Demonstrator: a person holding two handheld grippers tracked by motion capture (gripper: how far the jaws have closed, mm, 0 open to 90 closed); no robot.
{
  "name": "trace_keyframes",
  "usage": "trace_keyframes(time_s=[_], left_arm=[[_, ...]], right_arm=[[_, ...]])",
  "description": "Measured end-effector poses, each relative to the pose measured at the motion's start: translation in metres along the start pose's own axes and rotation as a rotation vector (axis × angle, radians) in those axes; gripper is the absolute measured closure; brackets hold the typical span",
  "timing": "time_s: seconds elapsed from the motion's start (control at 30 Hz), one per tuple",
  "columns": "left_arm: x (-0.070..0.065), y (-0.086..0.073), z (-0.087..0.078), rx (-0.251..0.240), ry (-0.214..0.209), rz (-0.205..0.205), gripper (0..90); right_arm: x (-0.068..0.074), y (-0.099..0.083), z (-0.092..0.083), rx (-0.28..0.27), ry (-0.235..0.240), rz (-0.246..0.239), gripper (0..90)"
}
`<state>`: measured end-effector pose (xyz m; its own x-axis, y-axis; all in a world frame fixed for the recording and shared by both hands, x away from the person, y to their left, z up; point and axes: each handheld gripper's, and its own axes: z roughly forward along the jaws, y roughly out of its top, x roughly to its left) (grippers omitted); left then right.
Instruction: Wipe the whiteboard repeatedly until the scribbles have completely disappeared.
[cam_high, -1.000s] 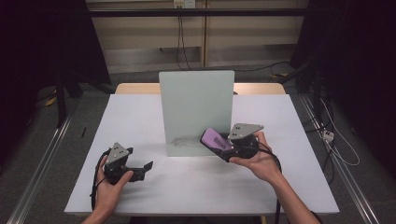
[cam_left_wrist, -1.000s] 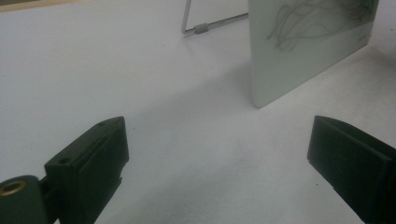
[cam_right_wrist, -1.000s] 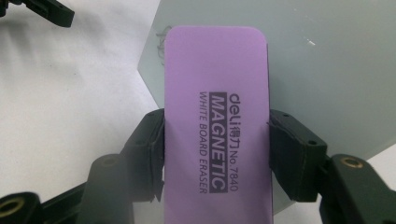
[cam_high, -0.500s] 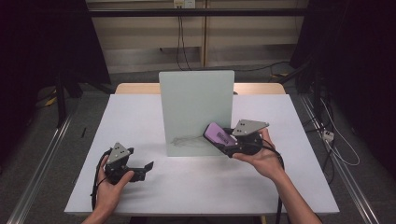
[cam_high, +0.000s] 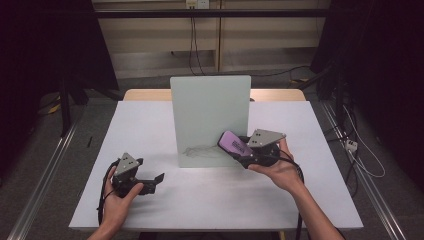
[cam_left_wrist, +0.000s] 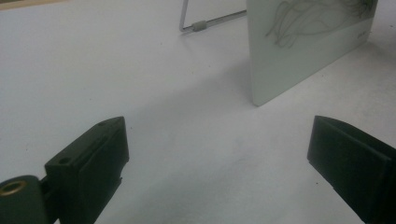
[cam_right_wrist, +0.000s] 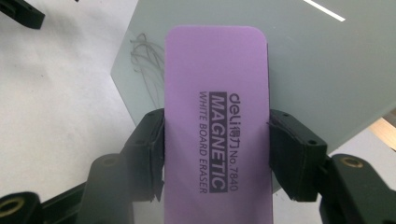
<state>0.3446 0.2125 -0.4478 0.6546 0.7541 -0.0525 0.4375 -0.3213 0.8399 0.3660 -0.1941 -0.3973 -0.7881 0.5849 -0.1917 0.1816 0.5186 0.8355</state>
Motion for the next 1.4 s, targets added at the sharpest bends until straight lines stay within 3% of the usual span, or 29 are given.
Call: trace_keyframes(time_s=[0.17, 0.47, 0.73, 1.4], left_arm=[[0.000, 0.000, 0.000, 0.001, 0.000, 0.004, 5.4], [0.000, 0.000, 0.000, 0.002, 0.001, 0.005, 5.4], [-0.001, 0.000, 0.000, 0.004, 0.001, 0.005, 5.4], [0.000, 0.000, 0.001, 0.006, -0.003, 0.010, 5.4]], right_arm=[[0.004, -0.002, 0.005, 0.013, -0.010, -0.037, 41.4], [0.007, -0.002, 0.007, 0.027, -0.026, -0.058, 41.6], [0.010, -0.004, 0.012, 0.043, -0.011, -0.064, 41.6], [0.020, -0.007, 0.029, 0.045, 0.052, -0.026, 41.8]])
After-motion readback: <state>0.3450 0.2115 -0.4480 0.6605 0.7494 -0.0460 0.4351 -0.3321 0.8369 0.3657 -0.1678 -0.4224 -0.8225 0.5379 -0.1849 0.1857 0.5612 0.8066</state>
